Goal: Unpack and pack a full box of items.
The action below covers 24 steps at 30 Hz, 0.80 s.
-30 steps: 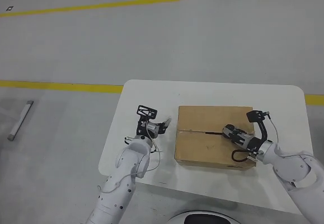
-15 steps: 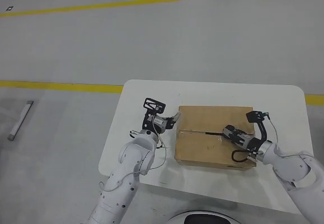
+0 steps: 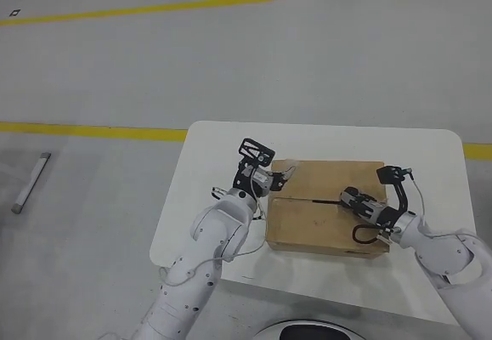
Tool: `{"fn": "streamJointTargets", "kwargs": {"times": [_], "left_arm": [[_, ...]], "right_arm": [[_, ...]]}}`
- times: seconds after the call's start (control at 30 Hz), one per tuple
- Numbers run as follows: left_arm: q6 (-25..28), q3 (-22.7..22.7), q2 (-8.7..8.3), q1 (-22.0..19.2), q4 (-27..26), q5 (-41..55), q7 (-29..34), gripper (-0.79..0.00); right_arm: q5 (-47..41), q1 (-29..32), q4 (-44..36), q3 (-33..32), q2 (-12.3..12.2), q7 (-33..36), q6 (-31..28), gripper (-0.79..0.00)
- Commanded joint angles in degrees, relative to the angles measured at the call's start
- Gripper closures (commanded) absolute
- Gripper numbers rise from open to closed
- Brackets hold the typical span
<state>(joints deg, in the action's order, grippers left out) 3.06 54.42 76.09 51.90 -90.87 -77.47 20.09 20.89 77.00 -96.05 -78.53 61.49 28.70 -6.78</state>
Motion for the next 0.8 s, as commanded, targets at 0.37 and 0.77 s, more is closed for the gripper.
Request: {"fn": "streamJointTargets", "kwargs": {"times": [0.37, 0.77], "left_arm": [[2.8, -3.6, 1.54, -2.2, 0.6, -1.0, 1.1, -0.785], [4.6, -8.4, 3.69, -5.3, 3.9, -1.0, 2.5, -0.785]], "right_arm": [[-2.8, 4.0, -2.5, -7.7, -0.7, -1.2, 1.5, 0.000], [-8.1, 7.1, -1.8, -20.3, -1.5, -3.3, 2.4, 0.000]]}}
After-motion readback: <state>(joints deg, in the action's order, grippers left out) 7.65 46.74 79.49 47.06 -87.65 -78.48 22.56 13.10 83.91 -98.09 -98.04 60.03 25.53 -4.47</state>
